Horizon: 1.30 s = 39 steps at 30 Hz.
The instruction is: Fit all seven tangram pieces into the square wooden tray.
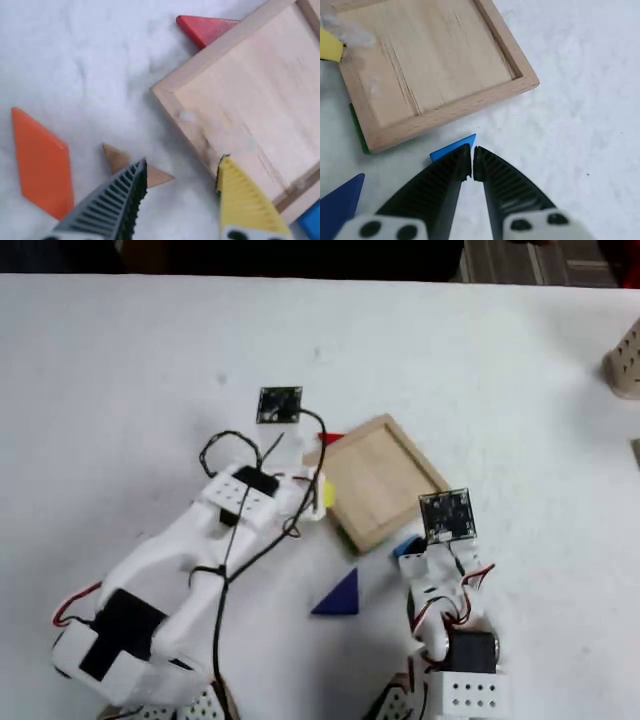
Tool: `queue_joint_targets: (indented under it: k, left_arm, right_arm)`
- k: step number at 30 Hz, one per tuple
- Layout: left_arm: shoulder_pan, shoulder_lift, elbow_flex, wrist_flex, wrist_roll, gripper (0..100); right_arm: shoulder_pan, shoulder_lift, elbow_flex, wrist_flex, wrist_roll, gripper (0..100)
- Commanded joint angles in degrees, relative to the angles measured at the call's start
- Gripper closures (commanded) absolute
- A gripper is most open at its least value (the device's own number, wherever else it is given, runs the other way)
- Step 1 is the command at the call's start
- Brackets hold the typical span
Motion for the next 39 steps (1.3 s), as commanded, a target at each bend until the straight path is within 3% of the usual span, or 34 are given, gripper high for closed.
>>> queue_joint_targets:
  k: [1,11,17,23,26,29,34,39]
  left_arm:
    - [1.1,-3.3,-2.11,0.44,0.88,74]
    - [8.92,0.04,-4.4,0.18,0.97,74]
    - [7.52,10.51,-10.29,2.37,0.97,74]
    - [5.93,11.74,-11.52,5.45,0.62,75]
    - [4.0,12.0,-11.52,5.98,0.44,83]
    - [2.42,12.09,-11.52,5.98,0.18,98]
    - [2.15,11.74,-11.52,6.07,-5.27,97]
    - [2.07,11.12,-14.15,9.85,-6.15,98]
  right_arm:
    - [0.31,-0.66,0.26,0.04,0.0,98.1]
    - [0.31,-0.66,0.26,-0.04,0.0,98.1]
    - [0.31,-0.66,0.26,-0.04,0.0,98.1]
    - [0.31,-0.66,0.26,-0.04,0.0,98.1]
    - [0.31,-0.66,0.26,-0.04,0.0,98.1]
    - [0.31,-0.66,0.26,-0.04,0.0,98.1]
    - [0.31,-0.66,0.26,-0.04,0.0,98.1]
    - [0.31,-0.66,0.26,-0.04,0.0,98.1]
